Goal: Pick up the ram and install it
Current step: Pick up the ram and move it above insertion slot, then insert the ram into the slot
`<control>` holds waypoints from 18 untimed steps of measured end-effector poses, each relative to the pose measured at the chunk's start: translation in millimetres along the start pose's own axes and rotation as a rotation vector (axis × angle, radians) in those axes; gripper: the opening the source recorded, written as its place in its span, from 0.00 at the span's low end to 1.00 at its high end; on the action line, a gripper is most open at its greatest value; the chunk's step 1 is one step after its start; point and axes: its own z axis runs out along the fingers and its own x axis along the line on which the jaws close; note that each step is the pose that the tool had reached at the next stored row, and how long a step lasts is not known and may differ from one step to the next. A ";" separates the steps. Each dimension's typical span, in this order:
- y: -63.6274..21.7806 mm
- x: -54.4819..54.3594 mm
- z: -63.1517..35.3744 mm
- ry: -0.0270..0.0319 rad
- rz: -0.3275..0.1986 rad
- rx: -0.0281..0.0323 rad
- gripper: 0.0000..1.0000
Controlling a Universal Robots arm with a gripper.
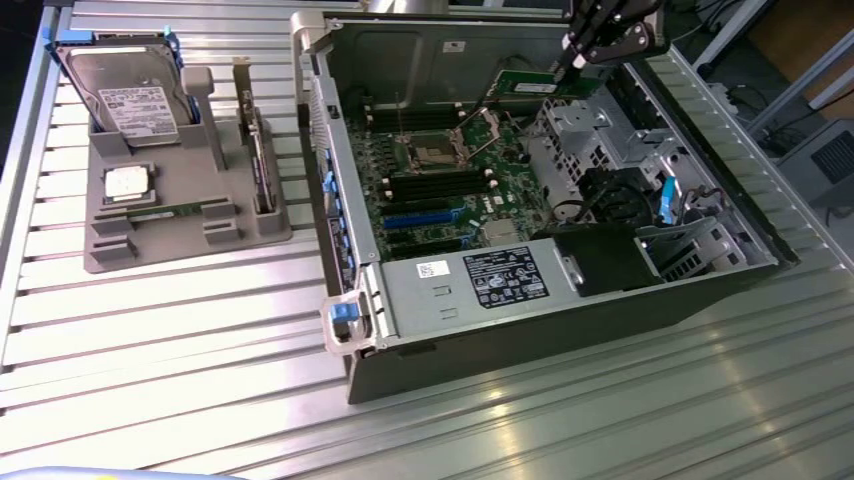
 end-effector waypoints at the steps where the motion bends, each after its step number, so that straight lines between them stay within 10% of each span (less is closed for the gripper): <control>1: 0.0 0.0 0.0 0.0000 0.000 0.0000 0.12; 6: -0.1 0.1 0.1 0.0000 0.000 0.0035 0.12; 8: -0.1 0.1 0.4 0.0029 -0.003 0.0486 0.12; 11: -0.1 0.1 0.8 0.0059 -0.005 0.0950 0.12; 18: -0.1 0.1 0.7 0.0062 -0.005 0.0986 0.12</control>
